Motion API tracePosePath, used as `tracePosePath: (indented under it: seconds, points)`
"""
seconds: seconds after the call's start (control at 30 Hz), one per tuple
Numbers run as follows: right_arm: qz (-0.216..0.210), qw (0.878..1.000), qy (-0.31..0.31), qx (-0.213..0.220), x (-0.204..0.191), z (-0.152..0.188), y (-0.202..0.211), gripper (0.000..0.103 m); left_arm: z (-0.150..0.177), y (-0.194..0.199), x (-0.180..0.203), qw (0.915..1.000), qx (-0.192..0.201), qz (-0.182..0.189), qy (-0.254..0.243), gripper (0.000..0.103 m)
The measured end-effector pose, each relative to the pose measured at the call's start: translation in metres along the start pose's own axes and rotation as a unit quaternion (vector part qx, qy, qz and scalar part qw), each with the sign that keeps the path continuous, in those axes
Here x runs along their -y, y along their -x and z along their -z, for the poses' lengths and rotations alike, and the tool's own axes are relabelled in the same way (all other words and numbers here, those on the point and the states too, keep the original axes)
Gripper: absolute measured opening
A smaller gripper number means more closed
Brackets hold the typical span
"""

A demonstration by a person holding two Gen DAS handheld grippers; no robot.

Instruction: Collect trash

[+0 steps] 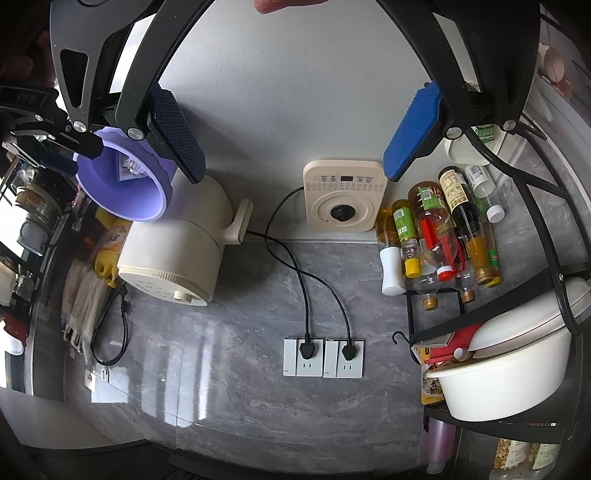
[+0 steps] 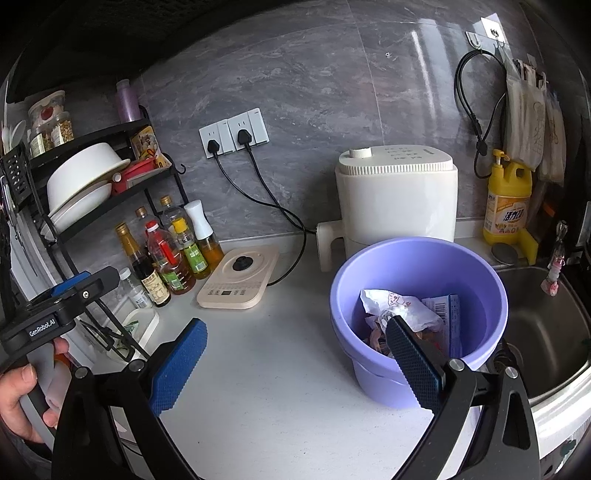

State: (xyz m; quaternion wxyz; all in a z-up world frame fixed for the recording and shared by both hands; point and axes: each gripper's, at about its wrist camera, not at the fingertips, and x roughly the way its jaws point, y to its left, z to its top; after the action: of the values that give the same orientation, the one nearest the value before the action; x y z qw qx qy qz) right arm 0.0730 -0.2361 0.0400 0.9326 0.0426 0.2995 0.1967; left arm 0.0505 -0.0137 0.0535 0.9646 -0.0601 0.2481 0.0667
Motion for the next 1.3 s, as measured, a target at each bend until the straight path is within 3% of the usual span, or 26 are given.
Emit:
tracePosePath:
  seconds: [1.3]
  points:
    - [-0.005,1.000,-0.004,0.005,-0.002,0.009,0.010,0.095,0.005,0.010,-0.002,0.9998,0.010,-0.018,0.008,0.097]
